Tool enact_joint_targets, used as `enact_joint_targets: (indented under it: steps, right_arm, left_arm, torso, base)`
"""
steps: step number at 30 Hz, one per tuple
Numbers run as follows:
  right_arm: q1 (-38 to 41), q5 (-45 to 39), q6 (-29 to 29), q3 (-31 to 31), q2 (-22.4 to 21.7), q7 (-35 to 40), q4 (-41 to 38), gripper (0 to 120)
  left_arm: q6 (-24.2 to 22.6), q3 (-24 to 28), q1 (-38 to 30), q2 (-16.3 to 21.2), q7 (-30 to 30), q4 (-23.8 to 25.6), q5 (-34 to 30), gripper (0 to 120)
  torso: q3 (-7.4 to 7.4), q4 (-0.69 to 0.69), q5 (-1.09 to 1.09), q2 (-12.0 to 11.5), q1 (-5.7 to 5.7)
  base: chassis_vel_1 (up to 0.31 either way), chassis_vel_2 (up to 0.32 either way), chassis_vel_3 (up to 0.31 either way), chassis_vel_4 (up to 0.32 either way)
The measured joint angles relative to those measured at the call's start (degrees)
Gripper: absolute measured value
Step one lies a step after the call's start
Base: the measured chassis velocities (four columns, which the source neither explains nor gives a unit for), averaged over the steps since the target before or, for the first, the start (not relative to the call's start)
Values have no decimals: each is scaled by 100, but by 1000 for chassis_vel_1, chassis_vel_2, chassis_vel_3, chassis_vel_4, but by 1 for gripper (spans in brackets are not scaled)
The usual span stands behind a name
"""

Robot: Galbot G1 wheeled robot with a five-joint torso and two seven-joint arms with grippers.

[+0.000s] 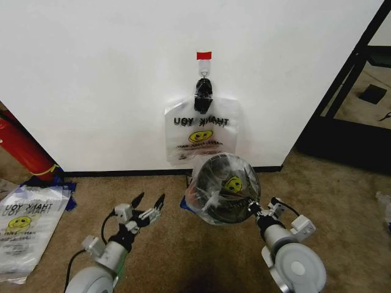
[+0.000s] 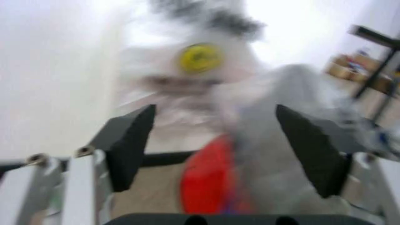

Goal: Pick up the garbage bag from the wall and place it over the trash bin.

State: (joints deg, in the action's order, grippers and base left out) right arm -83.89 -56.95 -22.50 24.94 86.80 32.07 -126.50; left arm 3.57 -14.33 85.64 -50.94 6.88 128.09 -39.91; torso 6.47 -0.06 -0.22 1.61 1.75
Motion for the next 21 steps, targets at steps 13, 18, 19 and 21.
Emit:
enact_joint_targets:
  steps: [13, 18, 19, 21]
  right_arm:
    - [-78, 1103, 250, -179, 132, -81, 30, 0]
    - [-59, 1703, 494, -295, 251, -179, 192, 0]
    - [-59, 1703, 494, -295, 251, -179, 192, 0]
    - [-46, 1954, 624, -368, 317, -223, 283, 0]
  left_arm:
    - [-1823, 1943, -1944, 662, 1223, 851, -1051, 30]
    - [-2360, 2247, -2909, 909, 1616, 739, -1605, 7]
    - [-2360, 2247, -2909, 909, 1616, 739, -1605, 7]
    - [-2513, 2457, -3230, 896, 1760, 661, -1802, 0]
  torso:
    - [0, 1, -1, 0, 0]
    - [0, 2, 0, 0, 0]
    - [0, 2, 0, 0, 0]
    - [1, 3, 0, 0, 0]
  base:
    - [0, 0, 0, 0]
    - [0, 0, 0, 0]
    - [0, 0, 0, 0]
    - [0, 0, 0, 0]
